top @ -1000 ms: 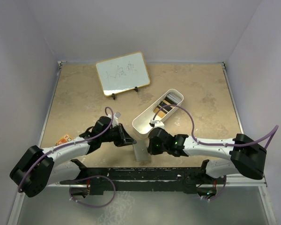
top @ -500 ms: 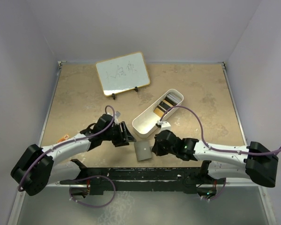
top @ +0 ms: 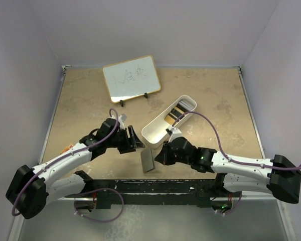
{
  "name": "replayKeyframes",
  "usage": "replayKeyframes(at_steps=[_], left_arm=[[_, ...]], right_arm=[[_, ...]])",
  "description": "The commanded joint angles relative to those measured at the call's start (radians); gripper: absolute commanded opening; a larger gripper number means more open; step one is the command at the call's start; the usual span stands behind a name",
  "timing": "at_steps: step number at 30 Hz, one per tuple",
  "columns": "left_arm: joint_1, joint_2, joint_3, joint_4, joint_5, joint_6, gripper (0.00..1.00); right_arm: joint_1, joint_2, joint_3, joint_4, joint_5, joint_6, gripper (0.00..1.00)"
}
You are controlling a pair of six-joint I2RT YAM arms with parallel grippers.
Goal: Put the credit cards into the card holder
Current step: Open the card holder at the center of the board.
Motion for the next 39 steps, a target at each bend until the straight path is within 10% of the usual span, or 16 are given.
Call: replayKeyframes(at_steps=[1, 25, 39], left_arm=[[0.001, -0.057, 0.009, -0.021, 0.024, 0.016, 0.60], [0.001, 0.007, -0.083, 0.091, 0.045, -0.017, 0.55], [0.001, 0.047, -0.101, 0.134, 0.048, -0.029, 0.46]], right_arm=[[0.000, 0.006, 0.052, 0.107, -0.042, 0.055, 0.00], [0.003, 0.043, 0.037, 0.211, -0.077, 0.095, 0.00], [0.001, -0.053, -0.050, -0.090, 0.036, 0.097, 0.00]])
